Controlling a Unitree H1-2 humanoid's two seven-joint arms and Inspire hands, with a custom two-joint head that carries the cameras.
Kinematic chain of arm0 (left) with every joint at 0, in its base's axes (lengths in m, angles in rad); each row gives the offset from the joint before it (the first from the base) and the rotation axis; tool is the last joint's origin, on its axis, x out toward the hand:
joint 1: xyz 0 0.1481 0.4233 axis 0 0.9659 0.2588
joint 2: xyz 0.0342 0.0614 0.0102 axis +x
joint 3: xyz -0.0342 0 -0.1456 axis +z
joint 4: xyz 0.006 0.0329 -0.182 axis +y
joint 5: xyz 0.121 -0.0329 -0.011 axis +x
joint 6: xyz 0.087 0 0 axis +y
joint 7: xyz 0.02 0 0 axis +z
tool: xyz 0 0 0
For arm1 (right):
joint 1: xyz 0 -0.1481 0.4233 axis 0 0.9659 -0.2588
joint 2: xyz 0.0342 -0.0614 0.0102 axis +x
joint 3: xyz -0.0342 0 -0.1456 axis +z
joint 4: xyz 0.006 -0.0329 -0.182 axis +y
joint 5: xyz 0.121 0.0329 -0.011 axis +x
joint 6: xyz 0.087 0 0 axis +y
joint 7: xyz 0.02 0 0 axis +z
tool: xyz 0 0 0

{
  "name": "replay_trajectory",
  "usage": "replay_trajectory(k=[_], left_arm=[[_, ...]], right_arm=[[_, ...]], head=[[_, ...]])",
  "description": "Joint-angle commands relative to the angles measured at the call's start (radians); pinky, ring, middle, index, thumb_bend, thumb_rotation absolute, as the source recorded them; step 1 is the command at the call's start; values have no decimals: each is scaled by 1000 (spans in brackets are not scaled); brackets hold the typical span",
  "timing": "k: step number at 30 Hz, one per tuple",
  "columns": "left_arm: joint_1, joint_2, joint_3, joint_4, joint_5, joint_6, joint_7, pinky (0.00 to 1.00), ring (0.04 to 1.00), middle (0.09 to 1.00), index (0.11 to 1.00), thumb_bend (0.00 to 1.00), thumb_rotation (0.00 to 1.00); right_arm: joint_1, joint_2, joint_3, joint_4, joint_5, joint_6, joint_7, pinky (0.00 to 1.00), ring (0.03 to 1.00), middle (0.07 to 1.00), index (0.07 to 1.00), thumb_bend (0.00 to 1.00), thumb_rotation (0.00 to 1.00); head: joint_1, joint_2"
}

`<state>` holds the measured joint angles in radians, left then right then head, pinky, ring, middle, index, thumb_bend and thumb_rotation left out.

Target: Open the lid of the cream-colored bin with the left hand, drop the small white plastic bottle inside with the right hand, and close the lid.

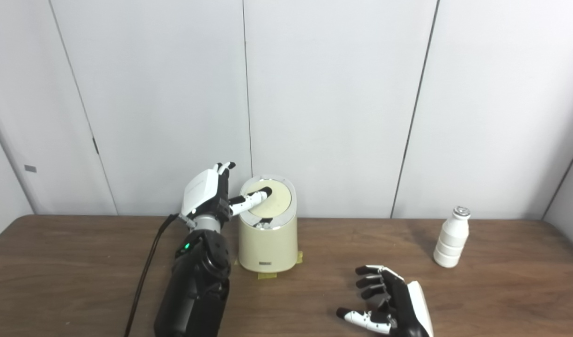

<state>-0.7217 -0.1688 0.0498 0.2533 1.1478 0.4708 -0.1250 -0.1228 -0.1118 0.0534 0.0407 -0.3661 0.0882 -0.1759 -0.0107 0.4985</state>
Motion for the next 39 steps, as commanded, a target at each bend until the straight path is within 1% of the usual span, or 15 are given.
replay_trajectory(k=[1,10,14,15,17,19,21,22,24,29,35,36,37,38,39], left_arm=[[-61,-7,-3,-5,20,-1,14,1000,1000,997,952,739,561],[-62,-3,-8,23,64,-1,11,1000,994,983,944,733,423],[-60,6,-24,29,77,-1,17,1000,996,985,942,788,345],[-59,9,-31,31,83,-1,21,1000,993,981,936,834,275],[-58,18,-46,37,102,-1,26,1000,991,976,933,870,217],[-56,28,-65,51,131,-1,36,1000,979,960,926,913,128],[-51,37,-80,63,152,-1,46,1000,974,951,922,923,35],[-50,39,-84,67,155,-1,49,1000,973,950,922,920,14],[-48,46,-92,88,156,-1,76,994,968,943,915,902,3],[-42,65,-112,127,159,-1,120,999,967,943,918,797,0],[-39,66,-100,130,157,-1,108,1000,970,953,927,829,0],[-40,62,-90,130,150,-1,111,1000,970,953,926,857,20],[-42,58,-80,128,146,-1,108,1000,973,955,926,853,153],[-43,55,-72,125,142,-1,102,1000,979,962,933,795,347],[-43,54,-66,118,131,-1,97,1000,986,970,940,727,605]], right_arm=[[2,7,10,5,-3,14,15,430,535,585,628,644,46],[4,9,8,-6,-2,30,18,430,532,579,632,648,50],[5,11,10,-14,-6,39,19,436,537,584,631,659,40],[4,11,11,-16,-6,43,20,433,534,582,634,661,32],[4,11,11,-14,-5,42,19,431,533,581,637,662,32],[3,11,11,-14,-4,44,19,442,543,588,634,674,23],[2,11,11,-16,-4,45,21,446,545,591,633,686,5],[2,11,11,-17,-5,45,20,448,546,592,632,690,2],[1,12,11,-16,-4,44,19,446,542,589,630,697,0],[0,13,8,-13,4,41,21,453,549,597,629,712,0],[0,11,10,-12,2,34,20,464,558,599,626,707,0],[0,11,9,-12,0,36,19,463,556,598,626,706,0],[0,10,9,-11,2,36,20,453,549,593,626,707,0],[1,11,9,-12,3,38,21,452,548,594,629,702,0],[1,11,10,-12,1,37,20,450,546,593,631,696,0]], head=[[-1,1],[-2,3],[-3,6],[-4,6],[-5,8],[-5,8],[-4,8],[-5,8],[-6,8],[-6,8],[-7,9],[-6,9],[-6,9],[-6,9],[-6,9]])
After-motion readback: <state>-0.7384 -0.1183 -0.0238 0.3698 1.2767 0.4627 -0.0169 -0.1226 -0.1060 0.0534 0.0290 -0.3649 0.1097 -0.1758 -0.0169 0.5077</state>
